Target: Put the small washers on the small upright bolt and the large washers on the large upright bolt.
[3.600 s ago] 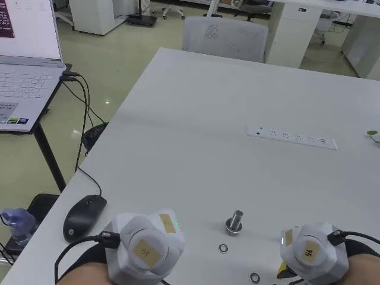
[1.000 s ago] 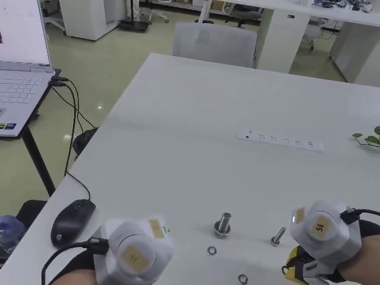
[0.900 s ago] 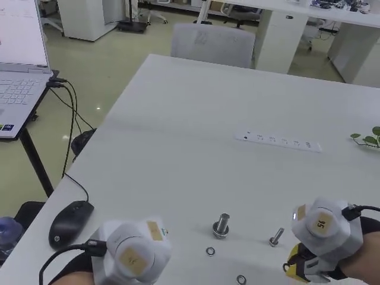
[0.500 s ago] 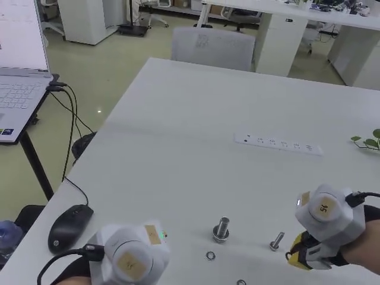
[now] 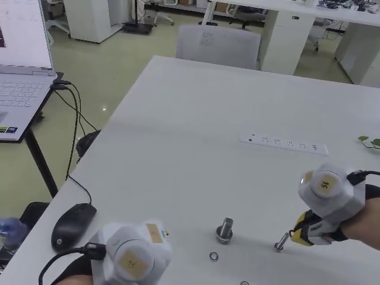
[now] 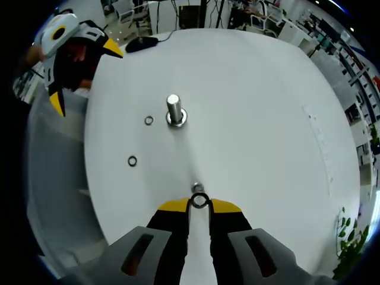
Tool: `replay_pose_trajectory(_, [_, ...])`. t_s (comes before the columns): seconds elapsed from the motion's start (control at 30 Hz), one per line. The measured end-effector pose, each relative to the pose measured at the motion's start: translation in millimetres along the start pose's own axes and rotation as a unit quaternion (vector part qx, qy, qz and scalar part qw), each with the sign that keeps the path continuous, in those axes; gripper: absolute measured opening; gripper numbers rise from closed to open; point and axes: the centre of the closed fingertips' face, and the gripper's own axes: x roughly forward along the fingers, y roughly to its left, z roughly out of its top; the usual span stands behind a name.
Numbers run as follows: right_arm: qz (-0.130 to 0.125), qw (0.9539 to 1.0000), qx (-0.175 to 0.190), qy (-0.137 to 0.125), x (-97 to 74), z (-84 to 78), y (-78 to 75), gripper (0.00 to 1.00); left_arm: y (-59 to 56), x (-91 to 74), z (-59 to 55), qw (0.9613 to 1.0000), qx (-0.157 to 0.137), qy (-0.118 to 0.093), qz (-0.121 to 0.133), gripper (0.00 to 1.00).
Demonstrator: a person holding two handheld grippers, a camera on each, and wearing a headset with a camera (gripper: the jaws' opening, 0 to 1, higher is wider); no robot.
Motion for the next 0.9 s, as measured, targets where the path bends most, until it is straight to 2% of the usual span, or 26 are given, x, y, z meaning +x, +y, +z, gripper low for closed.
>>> replay_pose_trajectory(0.33, [0.002, 0.9999, -0.008, 0.006, 6.2, 3.4, -2.1, 0.13, 4.3, 0.4, -1.1, 1.0, -0.007, 0.001, 0.002, 0.87])
replay_pose_trajectory(0.9, [0.011, 0.9996, -0.017, 0.019, 15.1, 2.2, -0.6, 0.13, 4.3, 0.5, -4.1, 1.0, -0.006, 0.004, 0.002, 0.89])
